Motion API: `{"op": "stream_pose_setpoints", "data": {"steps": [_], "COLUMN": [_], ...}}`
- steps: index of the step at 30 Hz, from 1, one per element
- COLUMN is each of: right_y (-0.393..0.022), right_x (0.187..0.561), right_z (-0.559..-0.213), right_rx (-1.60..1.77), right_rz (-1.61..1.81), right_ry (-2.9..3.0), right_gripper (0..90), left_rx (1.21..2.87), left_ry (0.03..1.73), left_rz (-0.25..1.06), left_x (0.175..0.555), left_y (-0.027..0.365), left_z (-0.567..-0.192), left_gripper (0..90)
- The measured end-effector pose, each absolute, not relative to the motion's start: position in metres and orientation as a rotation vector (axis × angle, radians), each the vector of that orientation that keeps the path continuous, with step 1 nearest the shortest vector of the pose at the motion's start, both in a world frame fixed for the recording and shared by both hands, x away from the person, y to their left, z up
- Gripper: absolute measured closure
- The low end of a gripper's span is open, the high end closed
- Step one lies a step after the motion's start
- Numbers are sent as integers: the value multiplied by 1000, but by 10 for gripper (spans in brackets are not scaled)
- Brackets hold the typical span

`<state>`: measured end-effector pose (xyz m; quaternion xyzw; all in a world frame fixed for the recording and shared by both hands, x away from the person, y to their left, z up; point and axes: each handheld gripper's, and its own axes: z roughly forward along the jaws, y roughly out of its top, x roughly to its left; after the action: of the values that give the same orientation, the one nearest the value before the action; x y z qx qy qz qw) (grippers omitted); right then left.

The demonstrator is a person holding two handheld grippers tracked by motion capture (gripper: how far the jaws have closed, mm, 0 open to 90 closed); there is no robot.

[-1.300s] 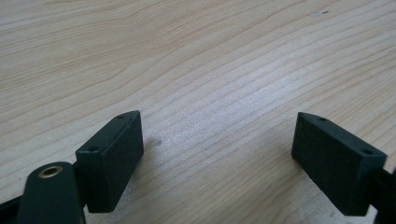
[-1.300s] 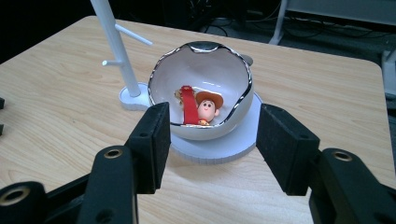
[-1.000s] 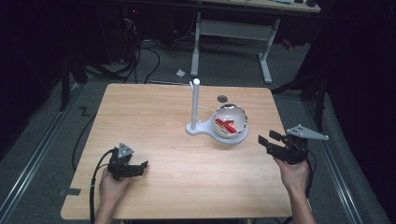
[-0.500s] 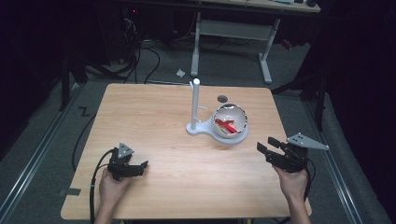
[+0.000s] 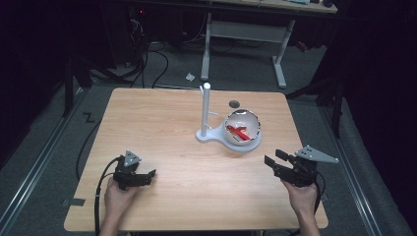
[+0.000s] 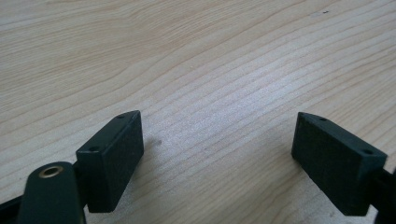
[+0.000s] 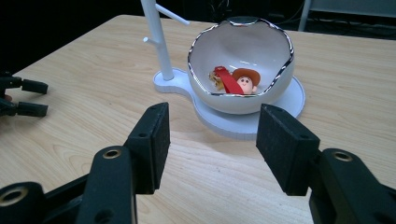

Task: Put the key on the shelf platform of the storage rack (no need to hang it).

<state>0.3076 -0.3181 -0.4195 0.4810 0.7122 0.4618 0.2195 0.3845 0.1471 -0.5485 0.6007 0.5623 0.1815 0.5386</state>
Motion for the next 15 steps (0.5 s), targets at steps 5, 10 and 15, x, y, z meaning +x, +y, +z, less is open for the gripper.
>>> {"op": "stream_pose_setpoints", "data": {"steps": [5,10,15], "right_y": [-316,-312,-307], "right_x": [306,306,306], "right_z": [-423,-428,-433], "right_rx": [1330,1325,1326], "right_rz": [1302,1307,1323], "right_ry": [1967,1983,1989], "right_gripper": [450,450,450], "left_rx": [1428,1429,1429], "left_ry": [1338,1337,1338], "left_rz": [432,431,432], "left_x": [384,384,384], "left_y": [147,147,147], "left_z": [-549,-549,-549], "left_gripper": [170,170,170]}}
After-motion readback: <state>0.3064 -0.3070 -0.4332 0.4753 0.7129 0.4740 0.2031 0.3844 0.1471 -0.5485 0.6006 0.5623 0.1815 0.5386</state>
